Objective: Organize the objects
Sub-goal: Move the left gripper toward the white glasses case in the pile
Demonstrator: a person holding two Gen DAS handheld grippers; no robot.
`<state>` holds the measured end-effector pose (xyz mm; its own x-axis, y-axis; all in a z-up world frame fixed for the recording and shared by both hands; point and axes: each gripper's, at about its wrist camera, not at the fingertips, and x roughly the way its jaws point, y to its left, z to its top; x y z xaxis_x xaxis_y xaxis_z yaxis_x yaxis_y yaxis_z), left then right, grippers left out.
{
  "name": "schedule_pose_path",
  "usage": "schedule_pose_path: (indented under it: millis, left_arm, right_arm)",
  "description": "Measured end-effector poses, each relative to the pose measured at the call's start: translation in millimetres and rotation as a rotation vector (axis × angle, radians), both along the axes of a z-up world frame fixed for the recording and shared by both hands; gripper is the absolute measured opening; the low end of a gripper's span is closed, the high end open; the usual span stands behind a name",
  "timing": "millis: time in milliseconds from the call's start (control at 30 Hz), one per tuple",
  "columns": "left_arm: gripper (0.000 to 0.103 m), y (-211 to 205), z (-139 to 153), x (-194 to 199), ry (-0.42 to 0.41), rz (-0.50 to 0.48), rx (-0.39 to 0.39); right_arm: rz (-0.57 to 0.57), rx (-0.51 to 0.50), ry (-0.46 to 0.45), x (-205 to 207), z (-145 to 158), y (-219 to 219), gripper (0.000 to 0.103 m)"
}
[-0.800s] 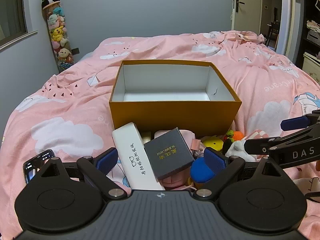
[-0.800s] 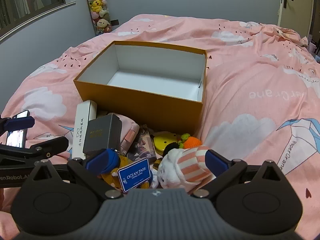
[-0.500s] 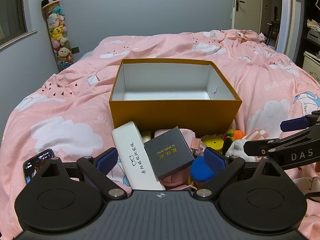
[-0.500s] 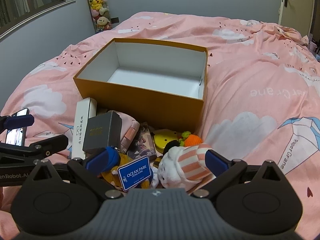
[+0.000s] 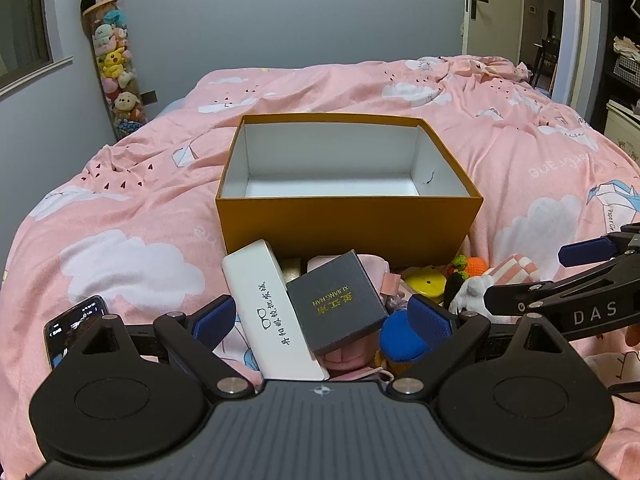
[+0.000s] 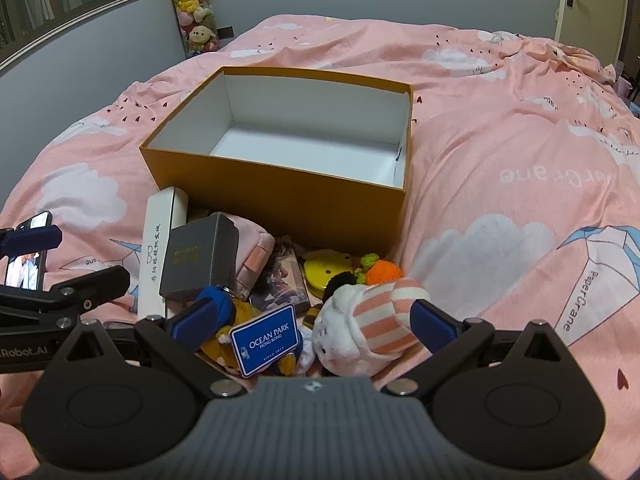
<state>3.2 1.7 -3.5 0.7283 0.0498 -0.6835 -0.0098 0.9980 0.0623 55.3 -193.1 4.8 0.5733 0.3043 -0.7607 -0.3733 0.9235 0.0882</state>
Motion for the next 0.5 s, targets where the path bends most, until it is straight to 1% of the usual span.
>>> schedule_pose_path:
  millis: [500]
  left_arm:
    - [0.103, 0.8, -0.9, 1.8, 0.027, -0.012, -0.008]
  right_arm:
    - [0.014, -0.007, 0.012, -0.5, -3.4, 3.8, 0.102]
